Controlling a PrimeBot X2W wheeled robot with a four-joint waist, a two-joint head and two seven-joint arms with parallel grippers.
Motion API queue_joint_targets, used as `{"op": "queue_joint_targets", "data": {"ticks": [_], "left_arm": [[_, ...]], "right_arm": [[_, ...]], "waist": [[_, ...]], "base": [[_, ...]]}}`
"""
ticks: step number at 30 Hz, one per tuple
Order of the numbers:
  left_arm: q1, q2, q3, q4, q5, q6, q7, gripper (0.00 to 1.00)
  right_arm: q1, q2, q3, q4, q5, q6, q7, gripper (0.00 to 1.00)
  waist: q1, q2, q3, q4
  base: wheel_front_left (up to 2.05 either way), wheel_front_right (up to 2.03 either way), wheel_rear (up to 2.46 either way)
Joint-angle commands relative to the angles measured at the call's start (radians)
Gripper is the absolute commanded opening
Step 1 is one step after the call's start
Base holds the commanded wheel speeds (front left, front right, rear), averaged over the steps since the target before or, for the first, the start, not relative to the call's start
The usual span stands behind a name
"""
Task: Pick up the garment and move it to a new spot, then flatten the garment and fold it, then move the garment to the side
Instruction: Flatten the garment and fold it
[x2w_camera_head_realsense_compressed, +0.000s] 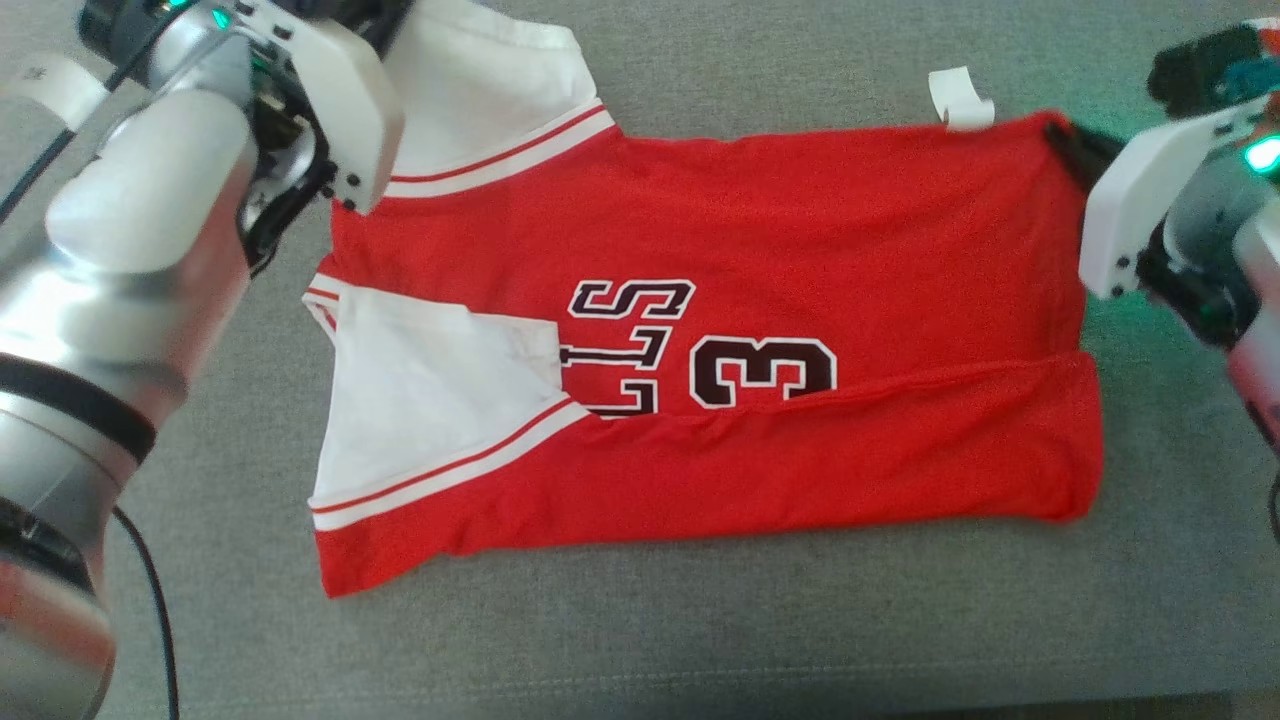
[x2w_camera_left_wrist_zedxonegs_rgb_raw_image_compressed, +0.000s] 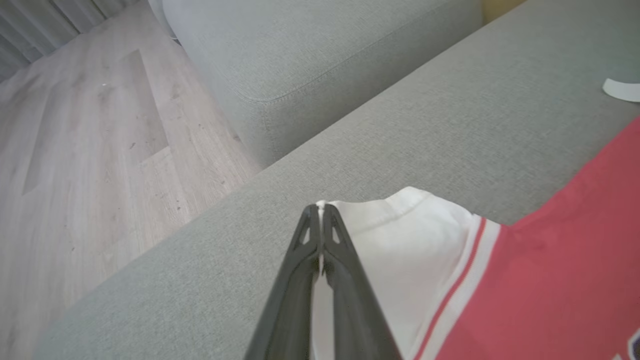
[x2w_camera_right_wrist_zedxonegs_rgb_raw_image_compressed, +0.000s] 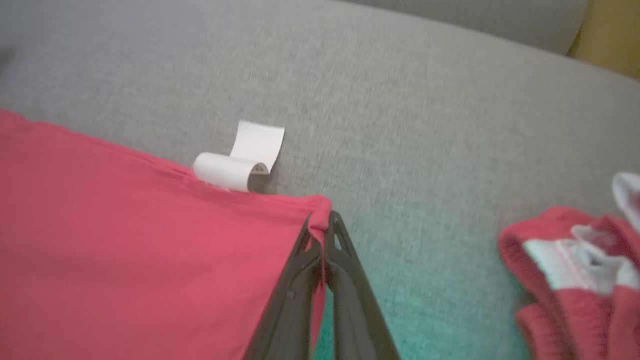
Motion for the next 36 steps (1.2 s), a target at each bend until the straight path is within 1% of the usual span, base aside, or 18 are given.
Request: {"op": "queue_joint_targets", "data": {"ticks": [1, 9, 13, 16, 19, 25, 31, 36], "left_arm": [[-0.078, 0.04, 0.037, 0.002, -0.003, 0.015, -0.021, 0.0], [-0.149, 0.029, 0.072, 0.081, 0.011, 0.086, -0.139, 0.0], [-0.169, 0.013, 0.087, 0.118, 0.01, 0.105, -0.181, 0.0], [-0.165, 0.0, 0.081, 0.141, 0.012, 0.092, -0.195, 0.0], [-0.156, -0.01, 0.075, 0.152, 0.014, 0.084, -0.201, 0.0], [-0.107, -0.012, 0.06, 0.152, 0.019, 0.059, -0.217, 0.0], [-0.031, 0.014, 0.04, 0.092, 0.017, 0.032, -0.222, 0.0], [0.042, 0.056, 0.02, 0.006, -0.001, 0.02, -0.199, 0.0]], "right_arm": [[-0.041, -0.027, 0.006, -0.014, 0.005, -0.001, -0.042, 0.0], [-0.131, -0.01, 0.035, 0.048, -0.024, -0.001, -0.221, 0.0], [-0.157, 0.008, 0.042, 0.092, -0.036, -0.001, -0.295, 0.0], [-0.158, 0.022, 0.061, 0.106, -0.024, -0.001, -0.326, 0.0], [-0.153, 0.019, 0.077, 0.108, -0.014, -0.001, -0.346, 0.0], [-0.11, -0.012, 0.129, 0.084, 0.031, -0.001, -0.402, 0.0], [-0.04, -0.069, 0.181, 0.022, 0.091, -0.001, -0.429, 0.0], [0.024, -0.132, 0.239, -0.05, 0.139, -0.001, -0.41, 0.0]], "waist": [[0.0, 0.0, 0.006, -0.005], [0.0, 0.0, 0.027, -0.014], [0.0, 0.0, 0.027, -0.016], [0.0, 0.0, 0.019, -0.015], [0.0, 0.0, 0.01, -0.013], [0.0, 0.0, -0.037, -0.003], [0.0, 0.0, -0.096, 0.013], [0.0, 0.0, -0.14, 0.029]], "base": [[0.0, 0.0, 0.0], [0.0, 0.0, 0.0], [0.0, 0.0, 0.0], [0.0, 0.0, 0.0], [0.0, 0.0, 0.0], [0.0, 0.0, 0.0], [0.0, 0.0, 0.0], [0.0, 0.0, 0.0]]}}
